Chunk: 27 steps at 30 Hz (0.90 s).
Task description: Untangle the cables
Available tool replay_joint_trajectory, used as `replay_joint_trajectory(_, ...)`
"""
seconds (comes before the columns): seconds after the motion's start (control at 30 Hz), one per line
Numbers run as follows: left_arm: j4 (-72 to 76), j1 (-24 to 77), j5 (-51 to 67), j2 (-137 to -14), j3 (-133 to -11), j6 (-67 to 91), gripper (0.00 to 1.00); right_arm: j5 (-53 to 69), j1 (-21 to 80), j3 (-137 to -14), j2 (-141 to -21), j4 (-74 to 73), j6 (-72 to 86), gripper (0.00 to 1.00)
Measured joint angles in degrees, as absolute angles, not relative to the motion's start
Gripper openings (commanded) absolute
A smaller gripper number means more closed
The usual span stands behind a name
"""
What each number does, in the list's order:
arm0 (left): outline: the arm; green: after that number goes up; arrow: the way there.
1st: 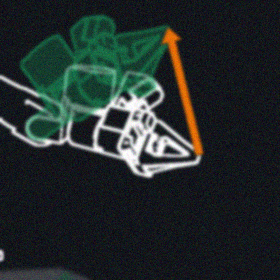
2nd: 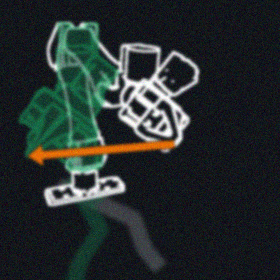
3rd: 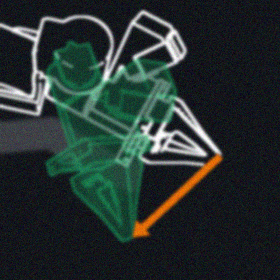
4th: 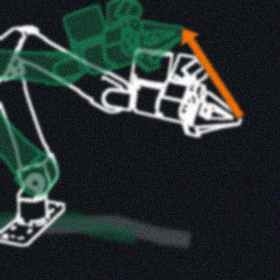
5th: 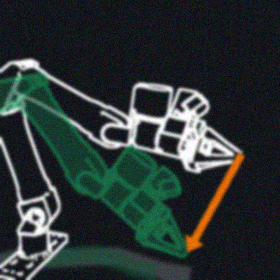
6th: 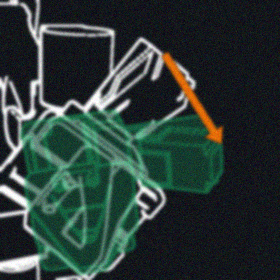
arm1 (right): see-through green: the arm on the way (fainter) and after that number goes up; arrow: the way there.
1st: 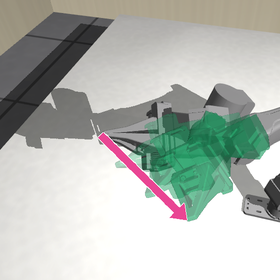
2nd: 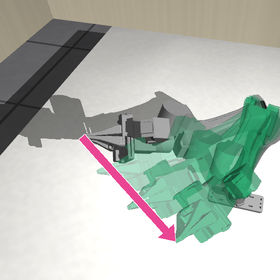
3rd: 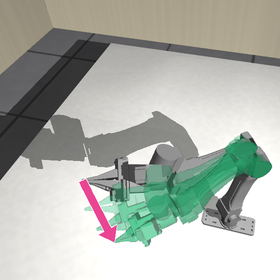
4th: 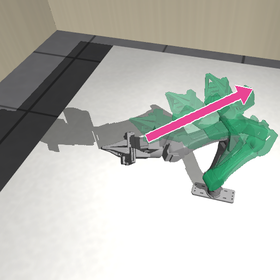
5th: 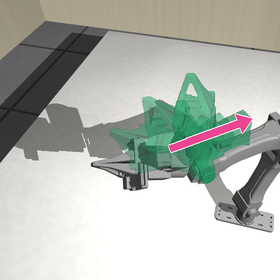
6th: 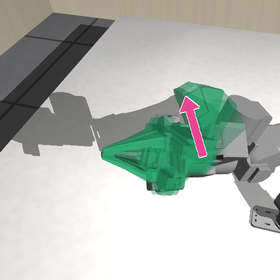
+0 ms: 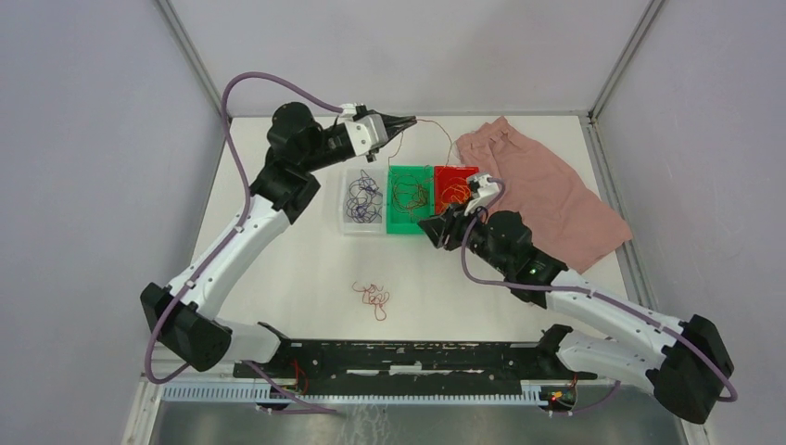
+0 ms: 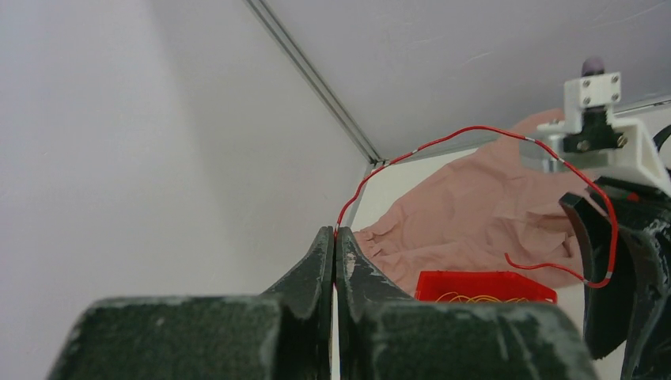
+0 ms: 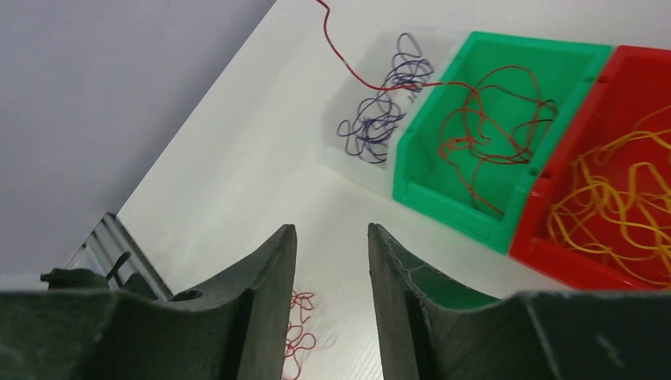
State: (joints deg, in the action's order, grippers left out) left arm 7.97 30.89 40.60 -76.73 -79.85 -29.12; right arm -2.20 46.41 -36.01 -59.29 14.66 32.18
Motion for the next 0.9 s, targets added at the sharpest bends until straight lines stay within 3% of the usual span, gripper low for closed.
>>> replay_joint_trajectory(0.6, 17.2, 28.3, 38.7, -89.2, -75.9, -23.5, 0.03, -14.7, 38.8, -35.7, -54.8, 3.8, 29.6, 0.32)
replay_joint_trajectory(0.9, 13.3, 27.4, 34.6, -92.1, -72.8, -25.8, 0.03, -16.6, 35.1, -34.7, -54.9, 3.6, 30.7, 0.3)
